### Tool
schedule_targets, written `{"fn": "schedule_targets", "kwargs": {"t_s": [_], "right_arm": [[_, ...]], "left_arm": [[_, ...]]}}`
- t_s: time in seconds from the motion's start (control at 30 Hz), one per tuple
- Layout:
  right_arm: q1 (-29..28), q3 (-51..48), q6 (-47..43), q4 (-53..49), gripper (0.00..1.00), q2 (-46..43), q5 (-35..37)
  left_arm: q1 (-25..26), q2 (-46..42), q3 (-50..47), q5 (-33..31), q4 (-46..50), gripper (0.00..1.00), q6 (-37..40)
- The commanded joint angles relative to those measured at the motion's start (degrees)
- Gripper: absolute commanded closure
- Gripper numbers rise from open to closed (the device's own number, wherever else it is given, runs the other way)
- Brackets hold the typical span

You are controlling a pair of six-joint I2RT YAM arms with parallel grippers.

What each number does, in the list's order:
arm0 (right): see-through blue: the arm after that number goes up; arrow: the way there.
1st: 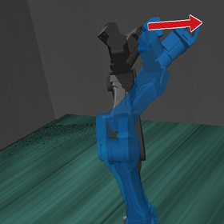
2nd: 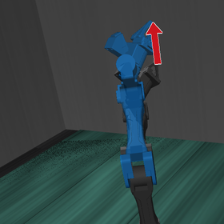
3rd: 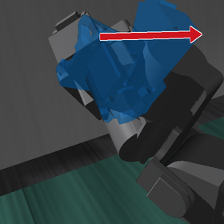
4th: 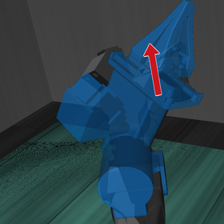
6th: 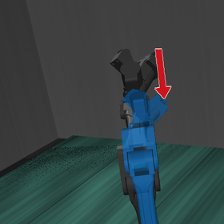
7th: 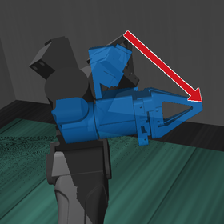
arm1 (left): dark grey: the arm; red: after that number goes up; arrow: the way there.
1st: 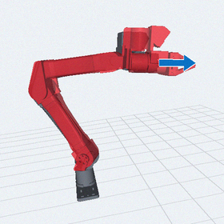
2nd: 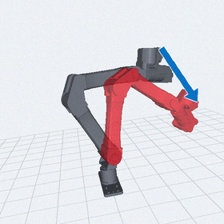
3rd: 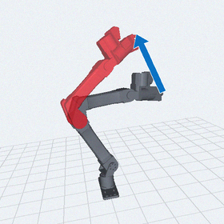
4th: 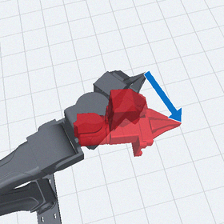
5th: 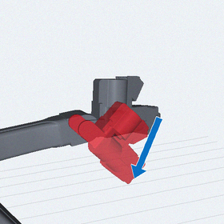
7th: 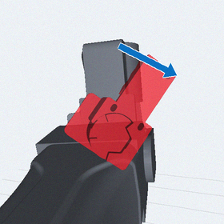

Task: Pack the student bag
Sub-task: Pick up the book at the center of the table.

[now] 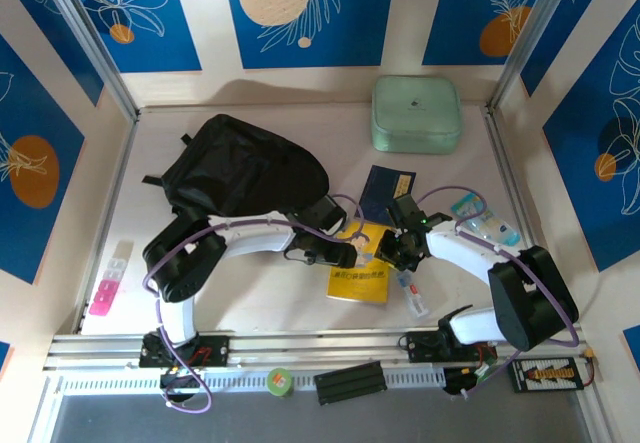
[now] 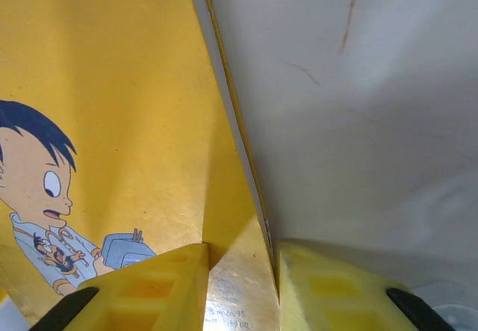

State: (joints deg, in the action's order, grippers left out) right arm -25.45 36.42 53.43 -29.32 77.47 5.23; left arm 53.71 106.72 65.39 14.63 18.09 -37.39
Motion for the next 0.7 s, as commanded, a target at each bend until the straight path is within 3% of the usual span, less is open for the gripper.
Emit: {"fn": "schedule_targets", "kwargs": {"t_s": [0.0, 0.3, 0.53, 0.67], "right_arm": [[-0.12, -0.93, 1.06, 2.25, 0.71, 2.44, -1.80], [-0.12, -0.96, 0.84, 2.54, 0.71, 2.15, -2.50], [-0.12, -1.12, 1.18, 3.21, 0.72, 2.41, -3.64], [-0.12, -2.43, 2.18, 5.93, 0.73, 3.09, -4.98]], "left_arm": [[0.43, 1.38, 1.57, 4.19, -0.58, 0.37, 0.65], [0.30, -5.07, 2.34, 6.78, -0.08, 0.48, 3.18], [0.34, -10.86, -2.93, 10.87, -7.08, 0.50, 0.24], [0.27, -8.93, -4.71, 10.83, -9.67, 0.54, -1.34]]}}
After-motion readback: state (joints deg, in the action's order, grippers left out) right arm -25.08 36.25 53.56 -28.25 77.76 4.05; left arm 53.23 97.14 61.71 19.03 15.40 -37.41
